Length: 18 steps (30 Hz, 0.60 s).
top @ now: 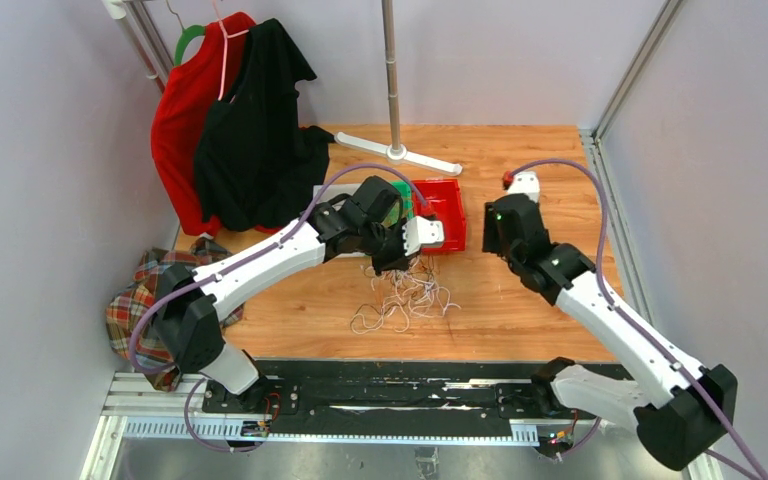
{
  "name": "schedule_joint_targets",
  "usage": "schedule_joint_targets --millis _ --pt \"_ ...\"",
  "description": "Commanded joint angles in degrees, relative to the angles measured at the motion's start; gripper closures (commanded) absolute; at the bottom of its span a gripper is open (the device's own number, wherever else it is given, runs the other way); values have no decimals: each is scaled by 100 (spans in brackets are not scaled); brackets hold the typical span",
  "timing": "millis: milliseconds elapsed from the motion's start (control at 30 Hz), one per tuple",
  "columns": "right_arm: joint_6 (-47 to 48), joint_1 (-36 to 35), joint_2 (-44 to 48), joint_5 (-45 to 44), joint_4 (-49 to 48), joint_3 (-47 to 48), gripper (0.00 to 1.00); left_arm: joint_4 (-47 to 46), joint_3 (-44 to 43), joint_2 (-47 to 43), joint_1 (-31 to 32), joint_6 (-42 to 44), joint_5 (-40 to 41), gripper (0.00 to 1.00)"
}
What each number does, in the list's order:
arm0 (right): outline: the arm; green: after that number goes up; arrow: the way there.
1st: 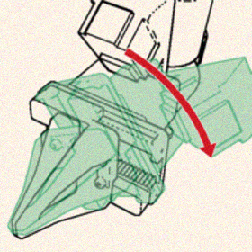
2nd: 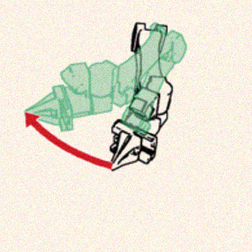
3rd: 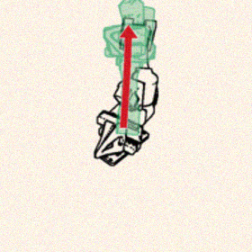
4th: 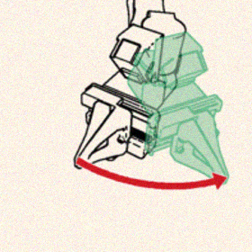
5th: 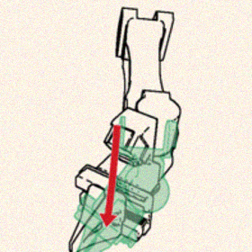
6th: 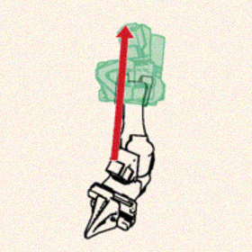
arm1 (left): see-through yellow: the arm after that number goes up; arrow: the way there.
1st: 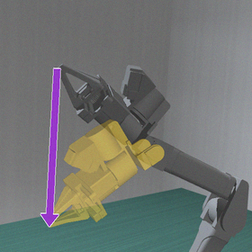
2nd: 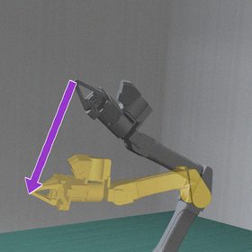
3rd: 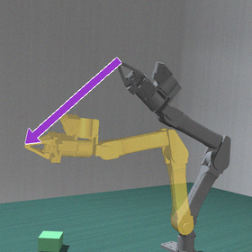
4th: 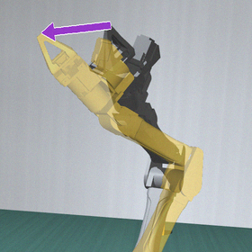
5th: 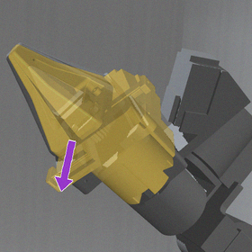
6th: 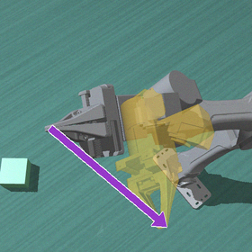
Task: Untangle the cables
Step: Untie the cable.
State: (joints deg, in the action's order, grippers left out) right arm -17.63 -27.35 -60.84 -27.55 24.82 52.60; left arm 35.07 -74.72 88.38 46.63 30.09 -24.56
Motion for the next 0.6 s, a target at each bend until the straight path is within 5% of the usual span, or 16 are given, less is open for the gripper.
schedule_joint_targets --millis 0,133,267,567 --pt "218 -1049 539 382 -241 -190 46 264 -161 -78 -44 -301 -18 99" --pt "-223 -1943 1176 1155 -1452 -1370 46 156 -91 -273 -96 -443 -139 99" --pt "-291 -2021 1272 2183 -3041 -2342 47 118 -76 -584 -137 -433 -288 99" --pt "288 -2022 211 3064 -4213 -2234 45 433 -250 -725 -137 -262 -504 99"
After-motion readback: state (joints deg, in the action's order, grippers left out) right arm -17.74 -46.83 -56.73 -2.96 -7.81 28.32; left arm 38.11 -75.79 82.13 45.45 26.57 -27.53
